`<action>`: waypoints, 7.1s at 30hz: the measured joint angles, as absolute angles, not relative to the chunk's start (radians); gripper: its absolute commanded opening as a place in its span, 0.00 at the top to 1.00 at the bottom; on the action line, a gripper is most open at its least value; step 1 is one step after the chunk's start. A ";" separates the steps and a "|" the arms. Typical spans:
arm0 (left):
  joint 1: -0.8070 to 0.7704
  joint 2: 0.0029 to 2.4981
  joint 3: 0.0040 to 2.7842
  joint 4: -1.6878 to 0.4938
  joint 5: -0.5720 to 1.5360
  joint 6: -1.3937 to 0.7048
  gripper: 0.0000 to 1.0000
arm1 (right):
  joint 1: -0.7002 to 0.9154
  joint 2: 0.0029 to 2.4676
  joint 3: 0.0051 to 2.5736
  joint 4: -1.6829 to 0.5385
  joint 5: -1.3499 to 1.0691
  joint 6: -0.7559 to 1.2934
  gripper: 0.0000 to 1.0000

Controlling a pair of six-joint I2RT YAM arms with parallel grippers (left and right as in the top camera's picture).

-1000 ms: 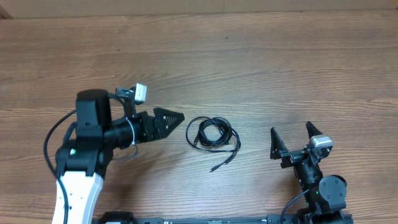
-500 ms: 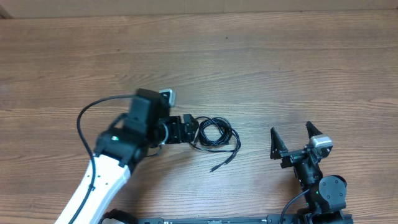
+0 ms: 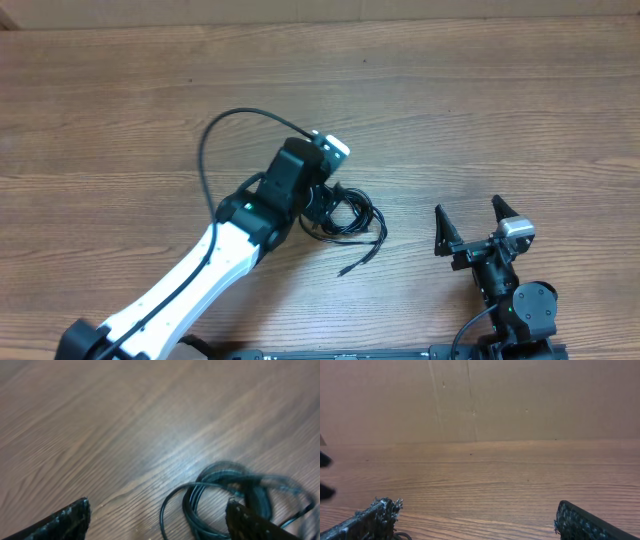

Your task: Untangle cables

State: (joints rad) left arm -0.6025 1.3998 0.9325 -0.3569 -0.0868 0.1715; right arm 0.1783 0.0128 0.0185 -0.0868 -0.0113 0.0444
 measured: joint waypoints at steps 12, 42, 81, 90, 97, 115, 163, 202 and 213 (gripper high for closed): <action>-0.603 1.629 0.933 -0.328 0.088 0.526 0.28 | 0.178 0.013 0.019 -0.087 -0.011 0.044 0.00; -0.613 1.871 0.945 -0.036 0.105 0.515 0.96 | 0.178 0.013 0.019 -0.087 -0.011 0.044 0.00; -0.580 1.374 0.948 -0.678 -0.284 -0.796 0.30 | 0.178 0.013 0.019 -0.087 -0.012 0.044 0.00; -0.580 1.425 0.948 -0.677 -0.266 -0.839 0.16 | 0.178 0.013 0.019 -0.087 -0.012 0.044 0.00; -0.580 1.445 0.948 -0.677 -0.266 -0.840 0.39 | 0.178 0.013 0.019 -0.087 -0.011 0.044 0.00; -0.357 1.445 0.948 -0.681 -0.078 -0.707 0.52 | 0.178 0.013 0.019 -0.087 -0.011 0.044 0.00; -0.371 1.594 0.950 -0.678 0.177 -0.748 0.96 | 0.179 0.013 0.019 -0.087 -0.012 0.044 0.00; -0.609 1.481 0.965 -0.652 0.308 -0.825 0.74 | 0.178 0.013 0.019 -0.086 -0.012 0.044 0.00; -0.609 1.481 0.965 -0.717 0.166 -0.850 0.62 | 0.178 0.013 0.019 -0.087 -0.011 0.044 0.00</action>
State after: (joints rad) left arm -0.6094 1.4811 0.9653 -0.7174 0.1658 -0.8505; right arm 0.1783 0.0128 0.0185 -0.0872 -0.0113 0.0441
